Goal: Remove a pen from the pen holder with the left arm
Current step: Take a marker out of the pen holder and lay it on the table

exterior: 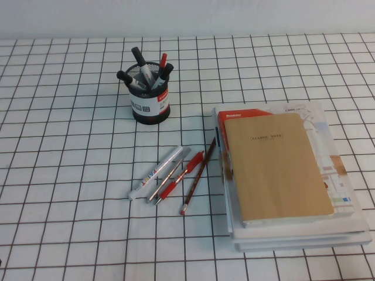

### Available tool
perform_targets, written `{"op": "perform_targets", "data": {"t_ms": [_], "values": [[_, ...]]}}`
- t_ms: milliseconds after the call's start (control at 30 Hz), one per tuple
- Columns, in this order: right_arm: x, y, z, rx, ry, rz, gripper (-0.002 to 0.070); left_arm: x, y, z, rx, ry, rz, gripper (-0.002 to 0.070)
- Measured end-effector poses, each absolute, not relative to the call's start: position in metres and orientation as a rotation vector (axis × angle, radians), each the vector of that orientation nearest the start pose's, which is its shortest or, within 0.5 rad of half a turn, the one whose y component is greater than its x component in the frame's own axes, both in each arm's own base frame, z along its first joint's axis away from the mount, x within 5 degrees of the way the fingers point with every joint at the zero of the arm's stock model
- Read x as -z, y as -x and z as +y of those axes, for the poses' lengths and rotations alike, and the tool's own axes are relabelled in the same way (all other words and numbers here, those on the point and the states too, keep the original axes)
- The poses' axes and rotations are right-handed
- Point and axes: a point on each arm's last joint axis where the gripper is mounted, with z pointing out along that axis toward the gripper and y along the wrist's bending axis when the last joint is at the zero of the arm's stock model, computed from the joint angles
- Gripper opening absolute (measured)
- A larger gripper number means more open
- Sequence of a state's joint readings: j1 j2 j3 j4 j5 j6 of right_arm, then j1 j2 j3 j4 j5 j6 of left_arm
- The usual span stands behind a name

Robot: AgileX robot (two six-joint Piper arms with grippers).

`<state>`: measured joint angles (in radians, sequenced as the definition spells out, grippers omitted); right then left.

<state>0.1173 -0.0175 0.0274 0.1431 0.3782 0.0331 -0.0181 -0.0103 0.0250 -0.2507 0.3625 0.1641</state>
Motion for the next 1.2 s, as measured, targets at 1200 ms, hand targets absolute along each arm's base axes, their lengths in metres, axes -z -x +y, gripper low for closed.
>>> {"op": "perform_targets", "data": {"t_ms": [1200], "values": [[-0.171,-0.051,0.011,-0.245,-0.009,1.875,-0.0015,-0.222,-0.056,-0.011,0.401,0.202,1.553,0.0]]}}
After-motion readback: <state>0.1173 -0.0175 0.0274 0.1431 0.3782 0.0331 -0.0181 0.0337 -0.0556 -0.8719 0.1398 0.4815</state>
